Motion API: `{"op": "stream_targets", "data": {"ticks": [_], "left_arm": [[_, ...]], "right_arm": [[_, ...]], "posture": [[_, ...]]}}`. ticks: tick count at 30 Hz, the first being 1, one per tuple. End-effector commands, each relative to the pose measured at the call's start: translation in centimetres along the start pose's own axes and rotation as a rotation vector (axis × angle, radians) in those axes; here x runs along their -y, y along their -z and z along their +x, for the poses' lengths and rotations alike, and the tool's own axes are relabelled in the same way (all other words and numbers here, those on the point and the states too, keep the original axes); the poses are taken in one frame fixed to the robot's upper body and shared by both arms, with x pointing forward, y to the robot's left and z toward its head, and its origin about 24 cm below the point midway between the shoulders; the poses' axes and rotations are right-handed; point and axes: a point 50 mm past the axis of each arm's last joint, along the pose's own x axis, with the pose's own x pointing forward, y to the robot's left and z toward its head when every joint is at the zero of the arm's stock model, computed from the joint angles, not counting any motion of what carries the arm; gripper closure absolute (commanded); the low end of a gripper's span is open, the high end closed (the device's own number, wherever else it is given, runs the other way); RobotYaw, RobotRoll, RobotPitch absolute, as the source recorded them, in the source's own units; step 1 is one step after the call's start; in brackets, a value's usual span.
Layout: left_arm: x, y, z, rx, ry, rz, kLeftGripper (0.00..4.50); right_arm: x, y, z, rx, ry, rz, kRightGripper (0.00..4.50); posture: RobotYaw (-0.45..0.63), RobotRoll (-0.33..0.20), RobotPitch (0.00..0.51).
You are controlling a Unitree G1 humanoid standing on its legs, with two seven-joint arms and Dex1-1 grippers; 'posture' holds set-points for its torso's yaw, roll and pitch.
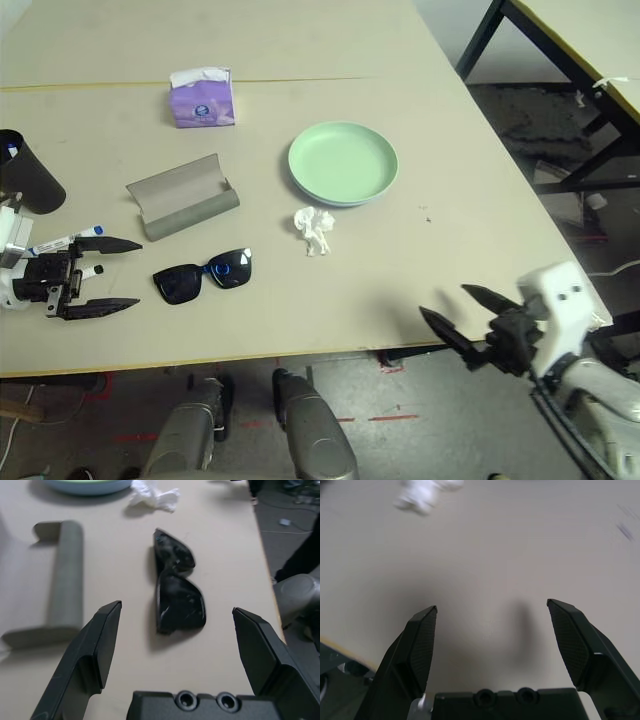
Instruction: Organize and tidy the items on the table.
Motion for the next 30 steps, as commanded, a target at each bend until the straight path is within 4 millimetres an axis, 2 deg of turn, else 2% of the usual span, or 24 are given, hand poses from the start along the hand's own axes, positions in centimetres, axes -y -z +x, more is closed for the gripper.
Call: {"op": "stream_targets", "data": {"ticks": [1,10,30], "left_arm": [[0.0,-0.3,-1.0,-0.002,-0.069,0.009,0.00],[0.8,-0.1,-1.7,-0.007,-0.170,0.022,0.00],[0.6,-0.8,-1.1,0.018,-0.184,0.047,0.00]], "right_arm": [[-0.6,-0.3,2.2,0.043,-0.017,-0.095,0.03],[-0.8,-1.5,7.0,0.166,-0.025,-0.124,0.03],[-2.9,-1.5,11.9,0.179,-0.136,-0.115,0.03]], "posture": [[-0.03,0.000,0.284],[0.02,0.000,0.264],[0.04,0.000,0.247]]}}
